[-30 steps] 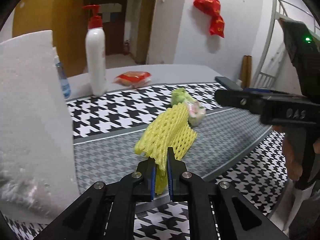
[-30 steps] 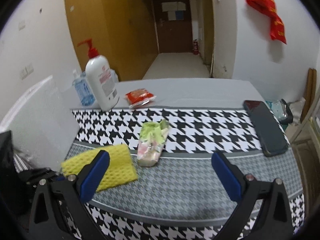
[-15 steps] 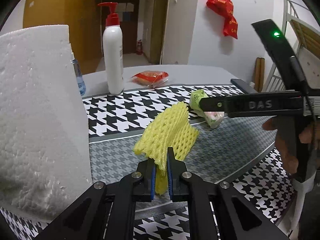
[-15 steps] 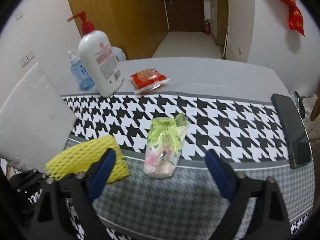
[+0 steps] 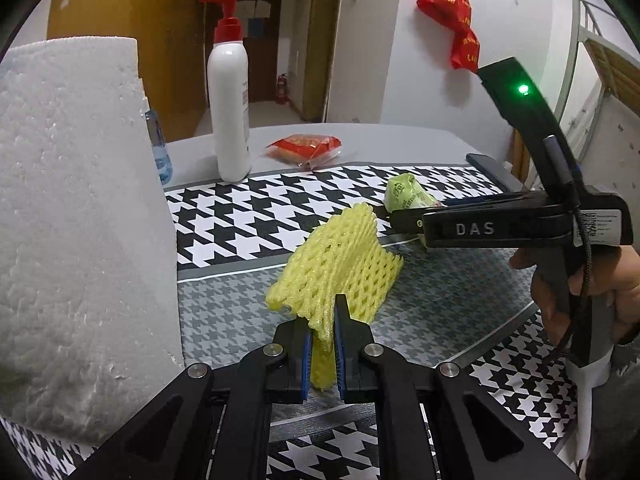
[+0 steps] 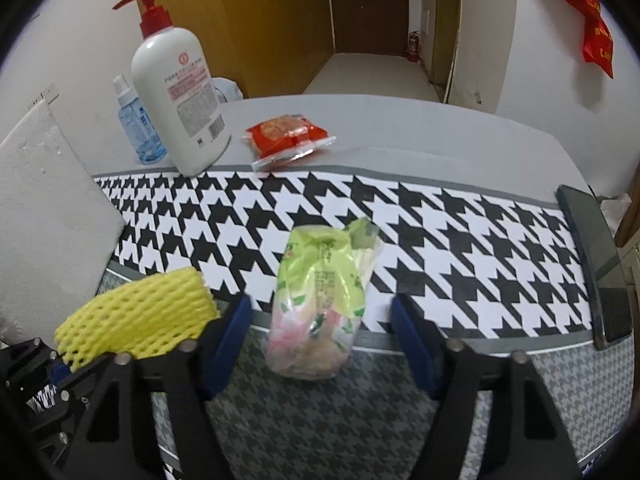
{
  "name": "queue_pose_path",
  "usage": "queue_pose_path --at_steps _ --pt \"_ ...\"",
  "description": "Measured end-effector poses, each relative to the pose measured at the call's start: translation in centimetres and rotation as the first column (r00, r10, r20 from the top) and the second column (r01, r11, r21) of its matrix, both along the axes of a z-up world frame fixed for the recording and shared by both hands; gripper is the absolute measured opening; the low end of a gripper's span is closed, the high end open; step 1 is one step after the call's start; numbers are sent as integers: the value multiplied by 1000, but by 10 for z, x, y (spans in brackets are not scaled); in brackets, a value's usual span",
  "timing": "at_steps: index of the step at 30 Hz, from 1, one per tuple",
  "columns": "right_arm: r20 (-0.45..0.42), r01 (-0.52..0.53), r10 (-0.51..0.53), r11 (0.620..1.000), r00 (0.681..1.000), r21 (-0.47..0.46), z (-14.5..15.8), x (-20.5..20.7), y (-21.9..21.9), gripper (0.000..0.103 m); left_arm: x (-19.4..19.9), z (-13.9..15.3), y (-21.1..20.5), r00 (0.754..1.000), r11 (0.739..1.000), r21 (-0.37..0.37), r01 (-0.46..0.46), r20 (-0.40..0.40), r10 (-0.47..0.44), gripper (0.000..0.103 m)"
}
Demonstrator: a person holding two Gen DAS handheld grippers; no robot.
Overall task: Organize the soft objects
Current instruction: 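Lift the yellow sponge with the left gripper while the right gripper grasps the green snack bag, then carry the yellow sponge and green snack bag toward the white foam box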
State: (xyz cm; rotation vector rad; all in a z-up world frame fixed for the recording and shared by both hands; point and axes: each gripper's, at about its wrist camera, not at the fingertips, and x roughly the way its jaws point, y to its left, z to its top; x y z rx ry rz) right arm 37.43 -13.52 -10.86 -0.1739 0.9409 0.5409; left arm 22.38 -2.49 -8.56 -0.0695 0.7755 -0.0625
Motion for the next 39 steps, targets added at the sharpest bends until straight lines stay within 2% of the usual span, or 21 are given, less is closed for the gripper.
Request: queue_pose_path --at_steps 7,10,22,30,35,39 --pt "23 -1 1 1000 1000 0 -2 2 -2 37 1 -1 0 1000 1000 -8 7 -9 -7 10" --pt "28 -4 4 1000 1000 11 0 -1 -5 34 1 -1 0 1000 1000 -5 11 -2 -11 10" --pt "90 -9 2 997 996 75 23 -23 -23 32 2 -2 2 1000 999 -36 17 -12 -18 10" --pt "97 25 -31 997 995 66 21 -20 -22 32 2 -2 3 1000 999 -39 20 -8 -20 10" --pt "107 66 -73 995 992 72 27 -29 -31 32 -3 3 -5 998 998 -28 57 17 -57 10" --pt "121 77 -87 994 989 82 35 -48 -35 32 -7 1 -15 995 995 5 103 6 -104 10"
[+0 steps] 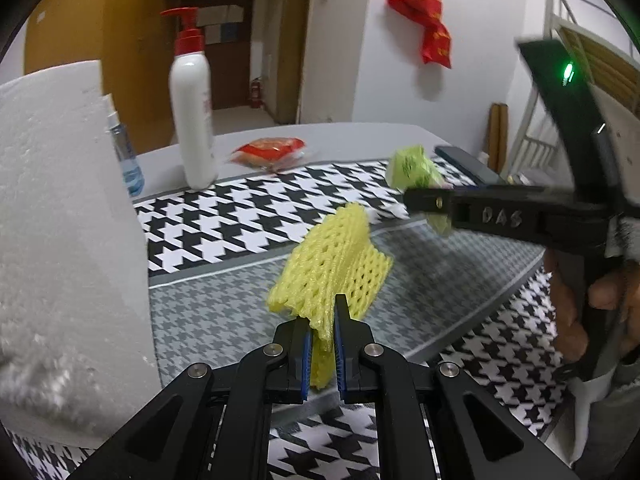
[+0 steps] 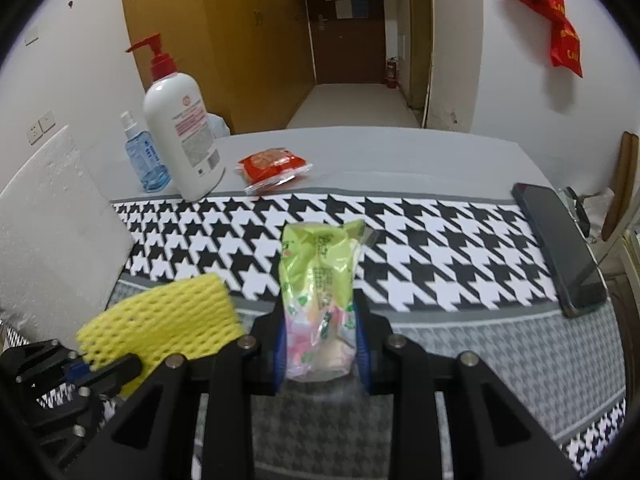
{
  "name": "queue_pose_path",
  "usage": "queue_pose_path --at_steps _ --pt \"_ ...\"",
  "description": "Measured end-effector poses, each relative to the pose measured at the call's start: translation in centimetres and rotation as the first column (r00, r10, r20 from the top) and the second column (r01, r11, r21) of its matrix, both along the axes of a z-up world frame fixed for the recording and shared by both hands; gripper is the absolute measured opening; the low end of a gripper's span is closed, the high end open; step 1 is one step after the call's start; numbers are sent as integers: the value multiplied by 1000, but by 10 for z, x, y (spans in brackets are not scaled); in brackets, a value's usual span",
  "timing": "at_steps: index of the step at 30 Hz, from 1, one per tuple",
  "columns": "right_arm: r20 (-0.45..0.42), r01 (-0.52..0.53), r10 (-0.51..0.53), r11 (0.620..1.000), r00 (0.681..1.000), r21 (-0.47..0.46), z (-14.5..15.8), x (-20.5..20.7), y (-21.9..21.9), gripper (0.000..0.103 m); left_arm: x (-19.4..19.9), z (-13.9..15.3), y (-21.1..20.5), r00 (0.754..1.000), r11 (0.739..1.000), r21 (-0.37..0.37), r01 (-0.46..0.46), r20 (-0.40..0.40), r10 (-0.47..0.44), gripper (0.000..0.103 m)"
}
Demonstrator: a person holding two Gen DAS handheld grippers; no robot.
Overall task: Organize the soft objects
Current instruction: 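Carry the yellow sponge and green snack bag toward the white foam box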
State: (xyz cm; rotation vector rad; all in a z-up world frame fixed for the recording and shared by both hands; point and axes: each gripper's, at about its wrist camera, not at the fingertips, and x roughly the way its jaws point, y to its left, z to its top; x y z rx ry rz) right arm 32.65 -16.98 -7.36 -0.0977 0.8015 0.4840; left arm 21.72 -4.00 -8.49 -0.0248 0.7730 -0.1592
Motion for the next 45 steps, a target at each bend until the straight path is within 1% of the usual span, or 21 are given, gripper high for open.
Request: queue_pose_path --at_steps 3,7,11,14,18,23,26,28,30,34,37,39,45 --pt "41 5 -5 1000 999 0 13 -18 0 32 -6 5 1 1000 1000 2 4 6 -4 10" --pt "77 12 -14 1000 997 20 25 -37 -5 32 -20 19 4 999 1000 14 3 43 -3 10" --pt "95 4 -9 999 995 52 32 -55 -8 32 -32 30 4 998 1000 24 4 70 -6 10" --pt "116 -7 -1 998 993 62 37 -67 -6 32 -43 40 4 994 999 46 -7 107 2 10" --pt "140 -9 -2 997 990 76 47 -80 -6 32 -56 50 8 990 999 29 -12 140 8 10" --pt "173 -22 5 995 985 95 59 -97 -7 32 -71 66 11 982 999 31 -12 188 6 10" --pt "216 -18 -3 995 976 98 68 -111 -7 32 -76 75 12 979 999 40 -9 205 1 10" --pt "239 -29 -1 992 971 122 74 -120 -9 32 -81 80 12 976 999 43 -5 216 -4 10" --pt "259 -30 -8 989 966 143 81 -127 -11 32 -87 87 13 970 999 51 -9 242 -4 10" --pt "291 -38 -10 986 957 159 90 -142 -9 32 -92 99 25 963 999 23 -21 270 14 10" --pt "319 -52 -7 983 948 175 98 -152 -6 33 -99 108 33 953 999 19 -33 303 26 10" --pt "337 -49 -16 982 941 185 103 -156 -6 33 -103 114 37 946 999 19 -37 322 28 10" --pt "370 -82 3 977 929 198 112 -162 1 33 -114 127 50 925 999 0 -46 376 43 10"
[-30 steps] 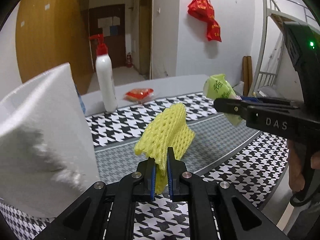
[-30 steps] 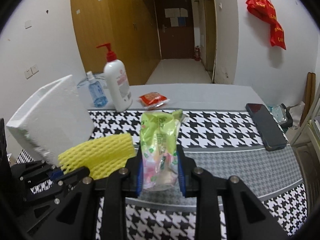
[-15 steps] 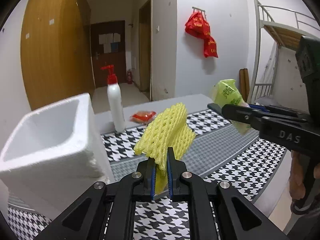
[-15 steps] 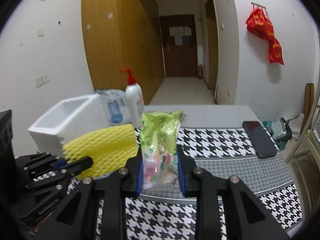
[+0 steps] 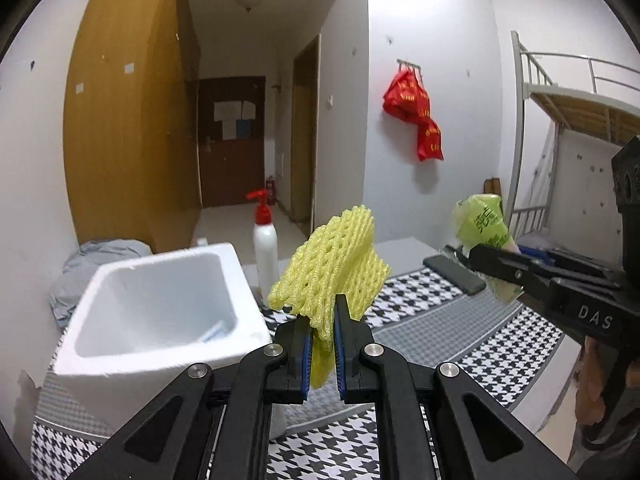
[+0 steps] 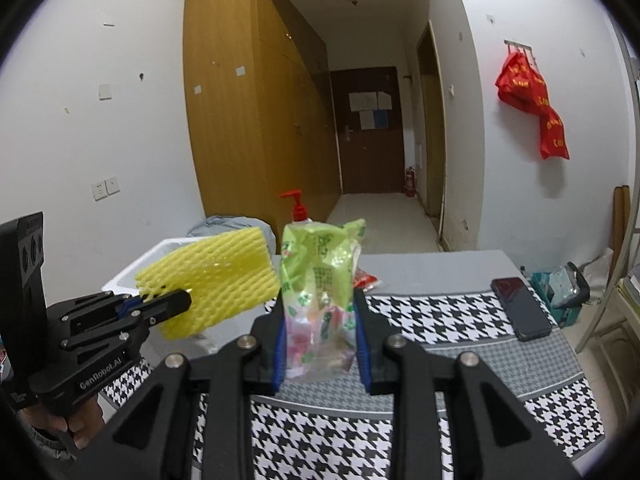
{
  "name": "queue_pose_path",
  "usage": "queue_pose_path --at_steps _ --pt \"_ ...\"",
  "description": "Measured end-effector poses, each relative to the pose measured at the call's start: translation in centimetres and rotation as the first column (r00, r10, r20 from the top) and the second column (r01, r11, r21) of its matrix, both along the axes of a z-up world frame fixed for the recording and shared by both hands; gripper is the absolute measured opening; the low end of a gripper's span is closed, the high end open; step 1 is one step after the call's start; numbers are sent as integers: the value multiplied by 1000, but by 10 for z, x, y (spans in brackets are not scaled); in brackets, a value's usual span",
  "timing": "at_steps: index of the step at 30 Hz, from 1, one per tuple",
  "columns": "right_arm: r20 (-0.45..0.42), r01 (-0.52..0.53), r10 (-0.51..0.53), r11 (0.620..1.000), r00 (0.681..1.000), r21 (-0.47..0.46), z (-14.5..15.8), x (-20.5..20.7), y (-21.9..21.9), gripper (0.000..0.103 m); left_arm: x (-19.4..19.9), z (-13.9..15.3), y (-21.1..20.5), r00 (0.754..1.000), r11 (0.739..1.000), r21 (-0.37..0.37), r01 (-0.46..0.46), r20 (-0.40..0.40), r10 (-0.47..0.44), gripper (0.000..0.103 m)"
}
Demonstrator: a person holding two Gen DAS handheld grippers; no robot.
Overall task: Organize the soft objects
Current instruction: 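Carry the yellow sponge and green snack bag toward the white foam box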
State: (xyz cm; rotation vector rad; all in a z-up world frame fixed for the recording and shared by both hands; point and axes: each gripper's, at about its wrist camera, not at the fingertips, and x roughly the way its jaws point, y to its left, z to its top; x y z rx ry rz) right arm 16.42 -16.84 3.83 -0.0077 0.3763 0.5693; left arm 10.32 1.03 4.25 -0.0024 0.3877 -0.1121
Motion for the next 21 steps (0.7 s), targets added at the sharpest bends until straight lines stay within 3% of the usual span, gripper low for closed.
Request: queue_pose_path --at_steps 21 --pt "61 -126 124 991 990 33 14 -6 44 33 -18 25 47 992 995 10 -104 71 103 10"
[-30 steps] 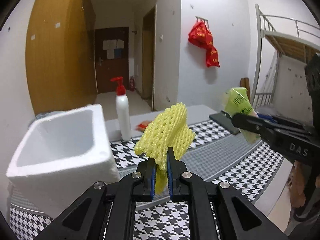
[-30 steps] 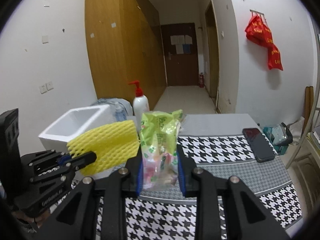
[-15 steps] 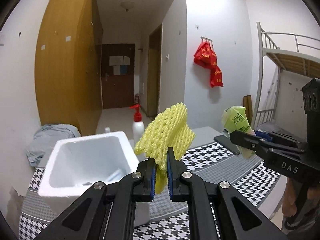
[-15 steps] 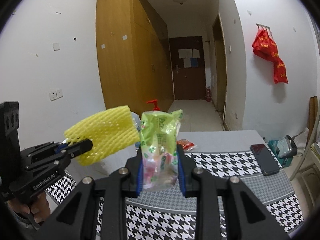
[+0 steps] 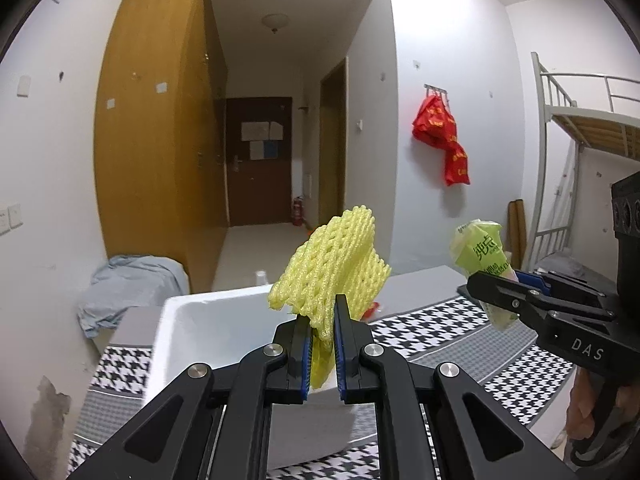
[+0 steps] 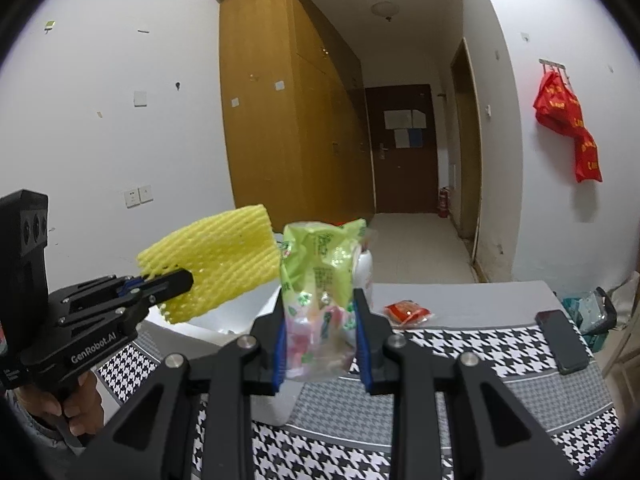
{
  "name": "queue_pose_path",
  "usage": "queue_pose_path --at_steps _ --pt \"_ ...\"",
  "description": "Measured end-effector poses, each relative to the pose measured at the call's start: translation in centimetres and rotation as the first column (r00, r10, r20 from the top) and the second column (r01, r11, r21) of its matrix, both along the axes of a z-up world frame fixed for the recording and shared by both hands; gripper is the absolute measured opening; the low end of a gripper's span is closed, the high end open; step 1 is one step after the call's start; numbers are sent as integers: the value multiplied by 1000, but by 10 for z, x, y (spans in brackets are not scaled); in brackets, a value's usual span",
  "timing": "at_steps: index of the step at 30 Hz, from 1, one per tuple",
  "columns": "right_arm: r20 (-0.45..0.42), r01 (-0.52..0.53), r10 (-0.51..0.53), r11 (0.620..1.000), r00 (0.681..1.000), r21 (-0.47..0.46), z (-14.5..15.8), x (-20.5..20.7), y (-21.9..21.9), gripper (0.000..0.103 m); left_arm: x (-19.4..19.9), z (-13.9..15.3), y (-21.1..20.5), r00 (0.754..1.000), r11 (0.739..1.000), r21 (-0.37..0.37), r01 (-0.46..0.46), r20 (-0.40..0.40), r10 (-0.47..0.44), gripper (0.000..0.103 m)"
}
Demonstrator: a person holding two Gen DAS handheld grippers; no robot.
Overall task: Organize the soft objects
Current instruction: 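Carry the yellow sponge and green snack bag toward the white foam box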
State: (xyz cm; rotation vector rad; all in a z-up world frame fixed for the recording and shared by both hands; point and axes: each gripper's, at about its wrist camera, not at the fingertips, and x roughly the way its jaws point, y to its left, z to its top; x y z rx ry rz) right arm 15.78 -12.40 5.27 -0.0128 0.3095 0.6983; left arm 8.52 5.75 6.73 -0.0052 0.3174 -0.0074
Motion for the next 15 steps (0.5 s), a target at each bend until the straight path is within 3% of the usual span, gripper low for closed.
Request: queue_pose_path --at_steps 15 --pt "-2 -120 120 993 993 -24 4 -1 50 33 -18 8 47 992 993 -12 -121 38 121 10"
